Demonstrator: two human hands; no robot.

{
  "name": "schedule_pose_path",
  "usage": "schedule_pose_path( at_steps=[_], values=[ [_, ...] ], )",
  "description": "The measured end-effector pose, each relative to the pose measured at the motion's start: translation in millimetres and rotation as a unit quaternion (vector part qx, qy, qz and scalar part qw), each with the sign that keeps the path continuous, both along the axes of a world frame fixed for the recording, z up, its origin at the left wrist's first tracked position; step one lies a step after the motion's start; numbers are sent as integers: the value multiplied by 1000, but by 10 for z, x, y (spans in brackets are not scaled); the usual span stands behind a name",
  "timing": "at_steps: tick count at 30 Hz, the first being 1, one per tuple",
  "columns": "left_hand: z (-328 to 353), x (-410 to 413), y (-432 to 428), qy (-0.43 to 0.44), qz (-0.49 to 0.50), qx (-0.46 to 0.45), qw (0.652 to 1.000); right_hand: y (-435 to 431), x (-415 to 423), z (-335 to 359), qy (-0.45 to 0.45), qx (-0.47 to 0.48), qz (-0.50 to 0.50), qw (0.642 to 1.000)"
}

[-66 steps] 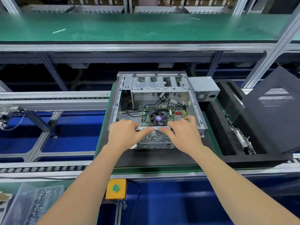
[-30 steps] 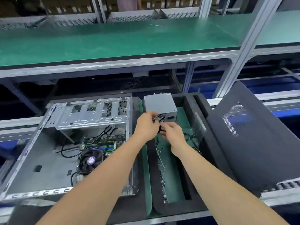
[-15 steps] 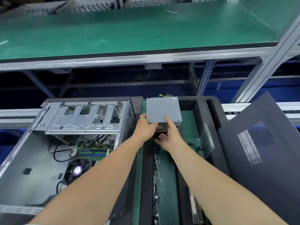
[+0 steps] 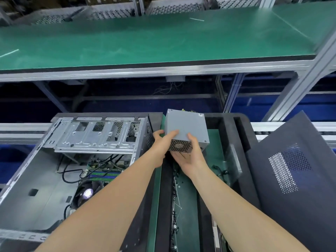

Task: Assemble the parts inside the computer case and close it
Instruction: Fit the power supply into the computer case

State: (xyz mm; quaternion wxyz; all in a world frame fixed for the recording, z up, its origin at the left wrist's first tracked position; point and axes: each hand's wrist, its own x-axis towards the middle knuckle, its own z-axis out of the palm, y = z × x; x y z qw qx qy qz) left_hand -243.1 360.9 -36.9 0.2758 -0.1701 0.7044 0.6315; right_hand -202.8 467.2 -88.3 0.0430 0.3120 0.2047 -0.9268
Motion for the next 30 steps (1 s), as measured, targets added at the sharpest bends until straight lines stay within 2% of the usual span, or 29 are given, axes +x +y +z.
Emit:
schedule_pose_path(
  at_steps=[3, 8, 11, 16, 18, 20, 24, 30],
  values=[
    [222, -22, 51, 20, -16, 6, 1000, 23, 71, 118, 57, -12, -3, 998],
    [706, -39, 114, 101, -56, 17, 993, 102, 131, 426, 145, -46, 5, 988],
    [954, 22, 91, 146, -42, 8, 988, 96, 181, 611, 164, -58, 26, 984],
    [1421, 124, -77, 246, -8, -85, 966, 15, 359, 763, 155, 29, 132, 979],
    [1612, 136, -197, 260, -11, -104, 960, -36, 454, 777, 158, 56, 151, 974],
    [1775, 145, -359, 255, -12, -82, 963, -95, 535, 780, 136, 82, 125, 979],
    [2054, 181, -789, 257, -21, -62, 964, -134, 517, 850, 68, 182, 2, 981],
    [2259, 451, -1510, 291, -20, -97, 951, -395, 288, 1446, 148, 213, -12, 966]
  ],
)
